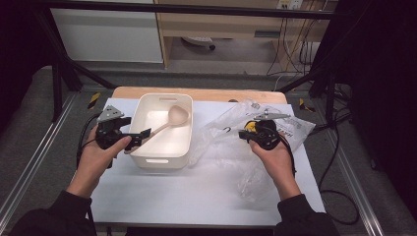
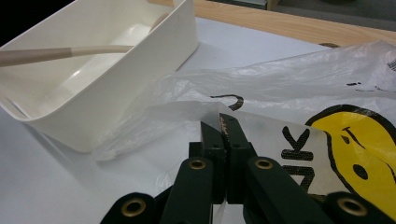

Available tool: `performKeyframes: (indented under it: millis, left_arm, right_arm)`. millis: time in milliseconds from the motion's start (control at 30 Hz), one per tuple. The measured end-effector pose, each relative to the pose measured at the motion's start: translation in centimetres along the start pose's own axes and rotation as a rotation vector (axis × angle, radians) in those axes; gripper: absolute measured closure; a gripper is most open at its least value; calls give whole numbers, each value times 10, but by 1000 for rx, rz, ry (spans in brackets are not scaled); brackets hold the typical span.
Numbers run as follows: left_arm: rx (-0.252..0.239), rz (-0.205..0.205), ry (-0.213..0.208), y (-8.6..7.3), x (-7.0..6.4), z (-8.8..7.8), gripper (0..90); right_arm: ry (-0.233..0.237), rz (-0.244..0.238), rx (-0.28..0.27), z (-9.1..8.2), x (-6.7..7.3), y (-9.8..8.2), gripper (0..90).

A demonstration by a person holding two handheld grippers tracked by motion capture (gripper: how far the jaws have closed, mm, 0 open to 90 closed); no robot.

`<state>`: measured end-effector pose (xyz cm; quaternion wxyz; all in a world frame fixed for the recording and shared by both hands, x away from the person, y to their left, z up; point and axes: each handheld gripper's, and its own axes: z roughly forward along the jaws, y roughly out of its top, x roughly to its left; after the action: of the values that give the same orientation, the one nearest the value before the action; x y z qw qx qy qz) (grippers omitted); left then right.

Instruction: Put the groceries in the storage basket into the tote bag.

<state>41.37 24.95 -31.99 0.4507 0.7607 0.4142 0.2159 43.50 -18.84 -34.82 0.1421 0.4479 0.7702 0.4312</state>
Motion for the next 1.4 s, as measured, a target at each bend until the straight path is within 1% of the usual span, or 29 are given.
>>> performKeyframes:
  millis: [33, 100, 167, 200, 233, 300, 367, 500, 633, 733, 800, 967, 1300, 1400]
  left_arm:
    - [4, 3, 2, -1, 0, 0, 146]
    - [11, 2, 2, -3, 1, 1, 186]
    - [29, 11, -6, -4, 0, 3, 211]
    - [40, 17, -4, -5, 0, 4, 226]
    - [52, 19, -1, -6, -1, 5, 243]
    - [72, 15, -9, -8, -1, 8, 256]
    - [87, 17, -4, -11, 0, 11, 291]
    - [102, 7, -2, -15, 2, 16, 339]
    - [124, -1, 12, -20, 6, 21, 379]
    - [141, -20, 15, -25, 9, 25, 418]
    - [154, -24, 24, -28, 11, 28, 436]
    - [163, -35, 31, -32, 13, 33, 474]
    - [190, -26, 42, -34, 13, 40, 521]
    - [196, -16, 45, -34, 12, 42, 528]
  right_arm:
    - [-1, -2, 0, 0, 0, 0, 900]
    - [1, 1, 3, 0, 1, -1, 900]
    - [1, -4, 4, 1, 1, -1, 900]
    - [3, 0, 6, 1, 2, -1, 900]
    - [3, -1, 6, 1, 2, -1, 900]
    - [3, -2, 6, 2, 2, -1, 900]
    - [4, 0, 6, 2, 2, -1, 900]
    - [5, 2, 6, 3, 1, -2, 900]
    - [5, 5, 8, 4, 0, -4, 900]
    - [4, 7, 8, 4, -1, -5, 900]
    - [5, 7, 9, 4, -1, -5, 900]
    - [5, 8, 8, 4, -2, -5, 900]
    - [7, 13, 12, 5, -2, -7, 900]
    - [9, 12, 12, 6, -2, -7, 900]
